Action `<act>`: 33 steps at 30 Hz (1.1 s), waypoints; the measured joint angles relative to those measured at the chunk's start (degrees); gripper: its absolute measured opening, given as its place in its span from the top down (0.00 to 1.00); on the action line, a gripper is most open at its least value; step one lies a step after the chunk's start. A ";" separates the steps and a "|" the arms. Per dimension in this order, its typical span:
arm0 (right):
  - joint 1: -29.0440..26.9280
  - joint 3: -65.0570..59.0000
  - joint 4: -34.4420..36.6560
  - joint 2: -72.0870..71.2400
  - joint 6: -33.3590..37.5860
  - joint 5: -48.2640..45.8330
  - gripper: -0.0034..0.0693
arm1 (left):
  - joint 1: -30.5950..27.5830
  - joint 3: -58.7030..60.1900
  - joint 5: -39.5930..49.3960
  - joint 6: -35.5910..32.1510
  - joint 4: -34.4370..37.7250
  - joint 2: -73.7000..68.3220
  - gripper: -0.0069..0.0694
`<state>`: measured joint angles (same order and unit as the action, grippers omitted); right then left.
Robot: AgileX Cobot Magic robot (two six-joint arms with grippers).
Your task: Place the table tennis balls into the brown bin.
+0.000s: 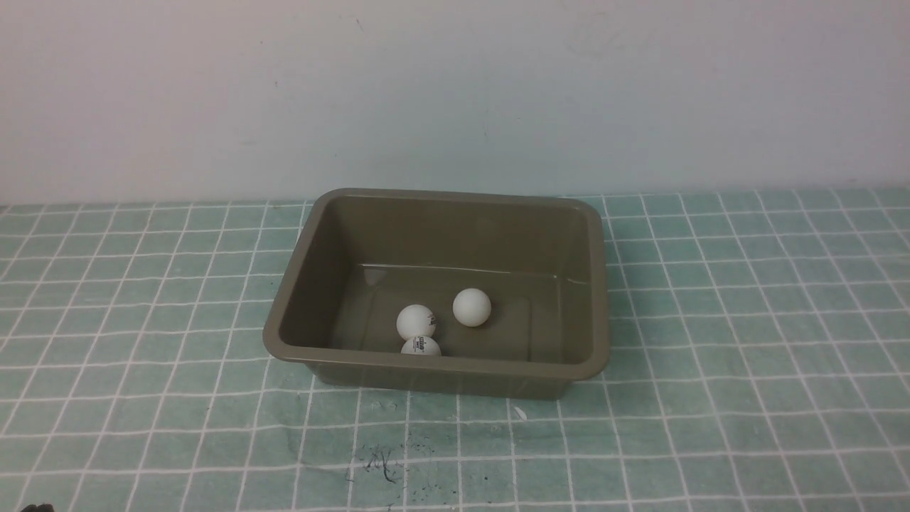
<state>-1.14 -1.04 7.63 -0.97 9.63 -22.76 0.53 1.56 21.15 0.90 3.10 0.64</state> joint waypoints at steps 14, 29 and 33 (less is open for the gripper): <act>0.00 0.00 0.00 0.00 -0.12 0.00 0.97 | 0.00 0.00 0.00 0.00 0.00 0.00 0.91; 0.00 0.00 0.00 0.00 -0.13 0.00 0.97 | 0.00 0.00 0.00 0.00 0.00 0.00 0.91; 0.00 0.00 0.00 0.00 -0.13 0.00 0.97 | 0.00 0.00 0.00 0.00 0.00 0.00 0.91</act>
<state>-1.14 -1.04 7.63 -0.97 9.49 -22.76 0.53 1.56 21.15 0.90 3.10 0.64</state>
